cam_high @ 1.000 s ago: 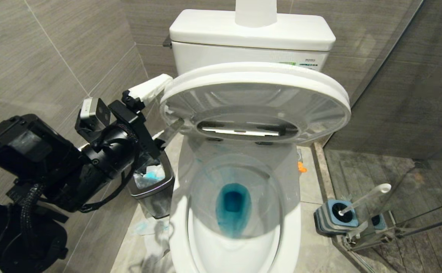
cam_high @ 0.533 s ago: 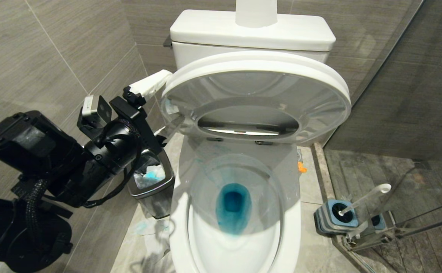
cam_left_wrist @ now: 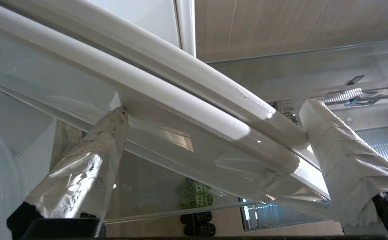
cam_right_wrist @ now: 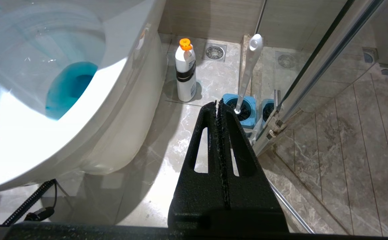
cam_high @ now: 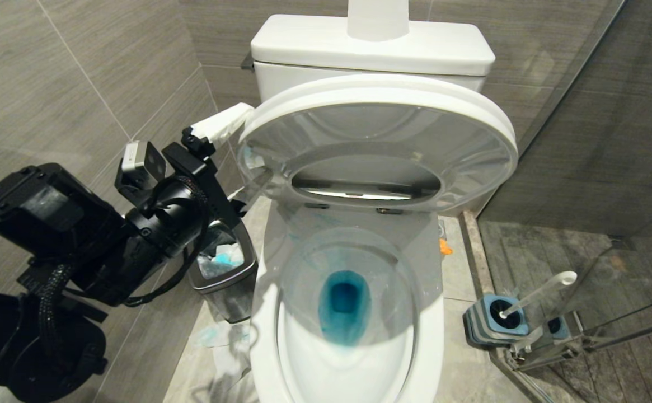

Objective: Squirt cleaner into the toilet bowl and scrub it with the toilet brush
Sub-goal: Use the left hand to lift the toilet lid slightly

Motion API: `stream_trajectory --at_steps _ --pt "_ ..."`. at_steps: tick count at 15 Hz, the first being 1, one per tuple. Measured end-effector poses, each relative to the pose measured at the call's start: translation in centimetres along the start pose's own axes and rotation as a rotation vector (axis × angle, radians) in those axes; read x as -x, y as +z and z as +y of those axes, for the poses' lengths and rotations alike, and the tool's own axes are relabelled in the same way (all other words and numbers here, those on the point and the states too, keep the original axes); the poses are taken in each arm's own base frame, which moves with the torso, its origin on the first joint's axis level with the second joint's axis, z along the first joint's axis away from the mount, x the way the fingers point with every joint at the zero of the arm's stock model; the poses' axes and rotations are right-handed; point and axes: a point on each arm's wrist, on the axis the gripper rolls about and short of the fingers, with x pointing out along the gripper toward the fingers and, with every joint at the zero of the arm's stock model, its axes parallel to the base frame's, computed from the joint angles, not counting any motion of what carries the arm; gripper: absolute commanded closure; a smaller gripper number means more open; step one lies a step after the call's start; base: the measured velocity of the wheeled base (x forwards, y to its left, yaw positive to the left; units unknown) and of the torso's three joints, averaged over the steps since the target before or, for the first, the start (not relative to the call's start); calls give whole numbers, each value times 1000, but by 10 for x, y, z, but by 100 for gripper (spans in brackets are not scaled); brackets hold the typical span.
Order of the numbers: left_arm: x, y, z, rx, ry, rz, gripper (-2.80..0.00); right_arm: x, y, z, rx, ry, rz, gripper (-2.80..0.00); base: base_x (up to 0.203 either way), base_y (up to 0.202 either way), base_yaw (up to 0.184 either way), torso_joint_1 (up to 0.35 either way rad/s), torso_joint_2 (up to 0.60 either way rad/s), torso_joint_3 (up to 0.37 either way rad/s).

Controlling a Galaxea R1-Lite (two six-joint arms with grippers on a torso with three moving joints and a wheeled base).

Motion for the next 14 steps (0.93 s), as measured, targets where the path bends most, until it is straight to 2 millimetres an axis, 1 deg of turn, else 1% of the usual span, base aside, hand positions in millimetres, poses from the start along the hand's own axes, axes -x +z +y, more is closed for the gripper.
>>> stream_trajectory --at_steps 3,10,14 --pt "-5 2 -1 24 -10 -13 -280 0 0 0 0 0 0 0 0 0 0 0 0 0" --pt "-16 12 -7 10 -52 -37 -280 0 0 0 1 0 0 0 0 0 0 0 0 0" --pt "-26 24 -8 40 -61 -53 -280 0 0 0 0 -1 0 0 0 0 0 0 0 0"
